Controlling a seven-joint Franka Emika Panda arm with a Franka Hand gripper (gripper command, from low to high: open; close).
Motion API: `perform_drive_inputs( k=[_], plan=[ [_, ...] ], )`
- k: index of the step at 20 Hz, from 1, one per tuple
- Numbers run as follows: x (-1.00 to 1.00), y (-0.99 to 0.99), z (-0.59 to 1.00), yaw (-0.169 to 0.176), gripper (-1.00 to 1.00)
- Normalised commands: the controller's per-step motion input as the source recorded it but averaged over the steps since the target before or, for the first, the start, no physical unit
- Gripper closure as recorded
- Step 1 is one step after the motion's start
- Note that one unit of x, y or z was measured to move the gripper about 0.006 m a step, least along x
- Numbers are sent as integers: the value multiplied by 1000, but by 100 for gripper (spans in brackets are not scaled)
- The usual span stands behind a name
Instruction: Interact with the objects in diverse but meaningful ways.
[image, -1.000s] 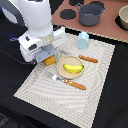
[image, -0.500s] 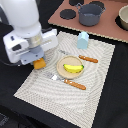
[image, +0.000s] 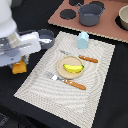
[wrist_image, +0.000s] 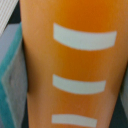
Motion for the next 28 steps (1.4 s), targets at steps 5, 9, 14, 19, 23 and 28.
perform_drive_inputs(
  k=[5,9,14,19,23,28],
  plan=[
    [655,-789,573,14,100],
    [656,-750,579,24,100],
    [450,-679,497,113,100],
    [341,-586,583,151,100],
    [654,-624,617,43,100],
    [800,-571,605,4,100]
  ],
)
